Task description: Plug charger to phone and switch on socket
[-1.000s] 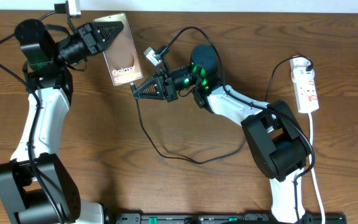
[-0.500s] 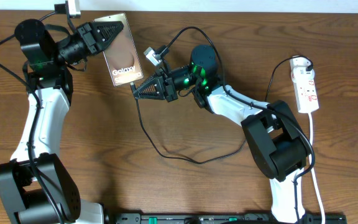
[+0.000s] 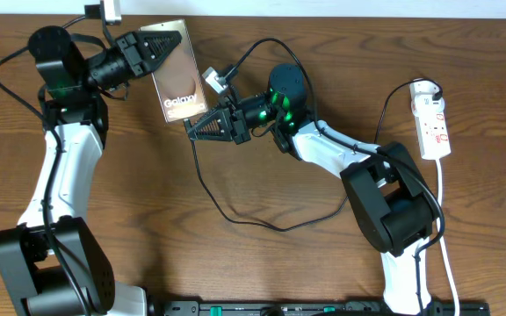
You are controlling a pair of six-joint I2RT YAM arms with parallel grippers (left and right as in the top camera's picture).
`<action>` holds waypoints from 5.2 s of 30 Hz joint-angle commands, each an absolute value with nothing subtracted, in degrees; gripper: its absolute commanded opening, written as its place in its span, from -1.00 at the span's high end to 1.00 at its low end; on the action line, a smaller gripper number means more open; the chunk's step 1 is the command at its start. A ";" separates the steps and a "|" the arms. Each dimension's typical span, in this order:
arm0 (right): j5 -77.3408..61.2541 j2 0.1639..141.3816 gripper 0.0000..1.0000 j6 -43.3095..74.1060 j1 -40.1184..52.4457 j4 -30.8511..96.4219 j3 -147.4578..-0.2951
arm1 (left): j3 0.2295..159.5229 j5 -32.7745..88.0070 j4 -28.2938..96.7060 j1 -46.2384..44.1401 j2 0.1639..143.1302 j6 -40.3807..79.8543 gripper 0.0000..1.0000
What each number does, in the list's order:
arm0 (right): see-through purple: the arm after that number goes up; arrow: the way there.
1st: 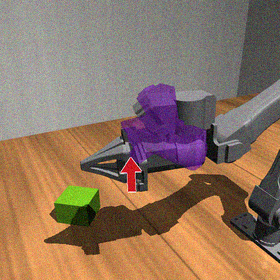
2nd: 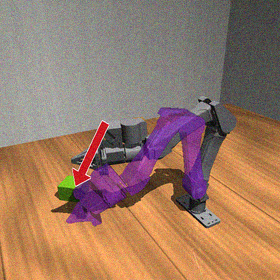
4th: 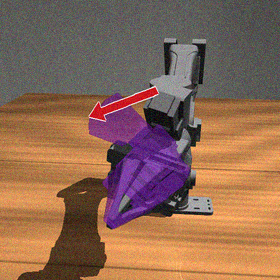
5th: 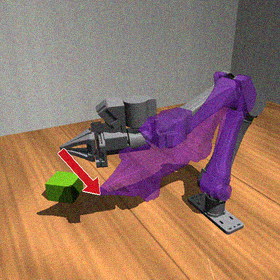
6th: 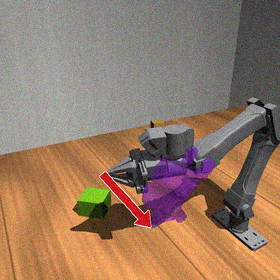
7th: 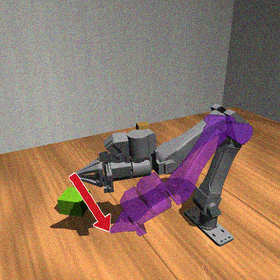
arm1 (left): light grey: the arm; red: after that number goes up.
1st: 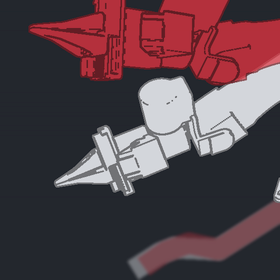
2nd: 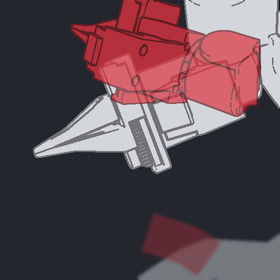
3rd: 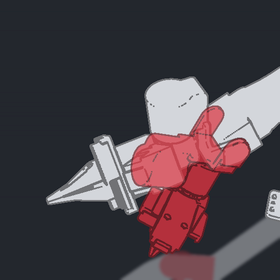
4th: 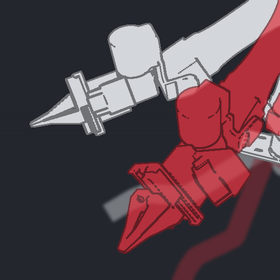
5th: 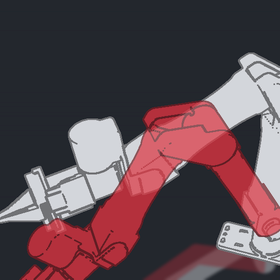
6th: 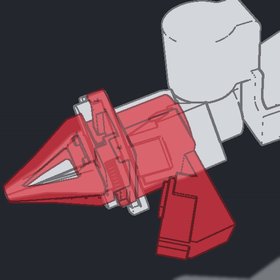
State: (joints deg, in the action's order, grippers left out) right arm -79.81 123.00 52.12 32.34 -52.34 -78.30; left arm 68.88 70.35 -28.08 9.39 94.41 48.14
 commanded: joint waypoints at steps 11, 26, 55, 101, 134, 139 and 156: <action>-80.53 122.93 0.98 52.73 32.34 -52.99 -78.70 | 69.21 69.43 -28.64 10.50 94.30 46.17 0.85; -81.21 122.93 0.98 52.75 32.45 -52.93 -78.70 | 69.21 68.29 -28.62 10.70 94.30 46.35 0.85; -81.14 122.93 0.98 52.69 32.10 -52.95 -78.70 | 69.21 70.17 -28.62 10.70 94.30 46.57 0.85; -79.40 122.93 0.98 52.71 31.38 -52.95 -78.70 | 69.21 72.51 -28.62 10.15 94.30 48.12 0.85; -79.42 122.93 0.98 52.73 31.11 -52.97 -78.70 | 69.21 72.66 -28.60 10.37 94.30 46.74 0.85; -78.98 122.93 0.98 52.73 31.11 -52.97 -78.70 | 69.21 72.99 -28.58 10.15 94.30 46.81 0.85; -78.30 122.93 0.98 52.97 31.11 -53.39 -78.70 | 69.21 73.08 -28.58 10.15 94.30 46.76 0.85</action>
